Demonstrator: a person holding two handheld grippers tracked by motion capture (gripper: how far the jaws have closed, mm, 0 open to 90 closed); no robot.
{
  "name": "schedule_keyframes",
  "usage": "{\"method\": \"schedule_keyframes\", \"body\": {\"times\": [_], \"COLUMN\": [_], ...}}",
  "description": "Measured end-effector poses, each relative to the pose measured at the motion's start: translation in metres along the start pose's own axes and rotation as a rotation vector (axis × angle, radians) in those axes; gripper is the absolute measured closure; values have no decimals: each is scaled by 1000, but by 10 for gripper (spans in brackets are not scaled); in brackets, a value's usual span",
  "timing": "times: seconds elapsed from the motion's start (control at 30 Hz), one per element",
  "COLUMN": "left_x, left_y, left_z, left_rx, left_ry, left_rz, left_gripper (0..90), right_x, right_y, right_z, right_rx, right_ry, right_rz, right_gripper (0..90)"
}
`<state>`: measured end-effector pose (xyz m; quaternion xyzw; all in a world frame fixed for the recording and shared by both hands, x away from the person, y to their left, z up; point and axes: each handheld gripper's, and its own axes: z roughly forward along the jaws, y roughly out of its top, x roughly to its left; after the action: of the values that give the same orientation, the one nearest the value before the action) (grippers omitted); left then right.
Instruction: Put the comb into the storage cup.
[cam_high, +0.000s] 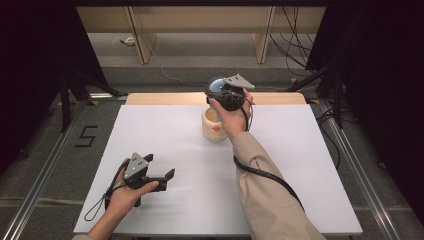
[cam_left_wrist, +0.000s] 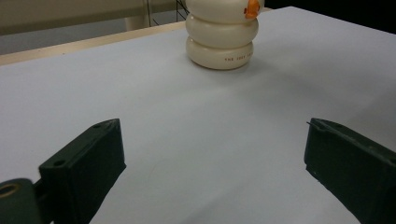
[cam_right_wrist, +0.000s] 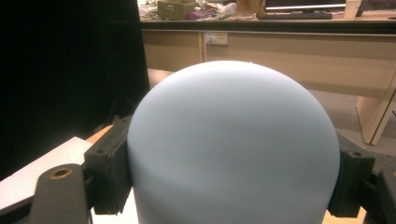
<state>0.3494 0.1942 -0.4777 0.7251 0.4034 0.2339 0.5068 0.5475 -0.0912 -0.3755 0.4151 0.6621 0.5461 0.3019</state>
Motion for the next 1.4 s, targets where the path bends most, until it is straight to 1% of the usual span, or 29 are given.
{"method": "schedule_keyframes", "body": {"times": [0.53,0.83,1.1,1.4], "left_x": [0,0,-1,-1], "left_y": [0,0,0,0], "left_z": [0,0,0,1], "left_rx": [0,1,1,2], "left_ry": [0,-2,-4,-3], "left_rz": [-1,-1,0,0], "left_gripper": [45,45,45,45], "right_x": [0,1,3,3], "right_y": [-9,-10,-13,-18], "right_z": [3,1,-6,-22], "right_rx": [18,14,10,0], "right_ry": [-2,2,18,41], "right_rz": [-3,-10,-30,-46], "right_gripper": [212,211,210,210]}}
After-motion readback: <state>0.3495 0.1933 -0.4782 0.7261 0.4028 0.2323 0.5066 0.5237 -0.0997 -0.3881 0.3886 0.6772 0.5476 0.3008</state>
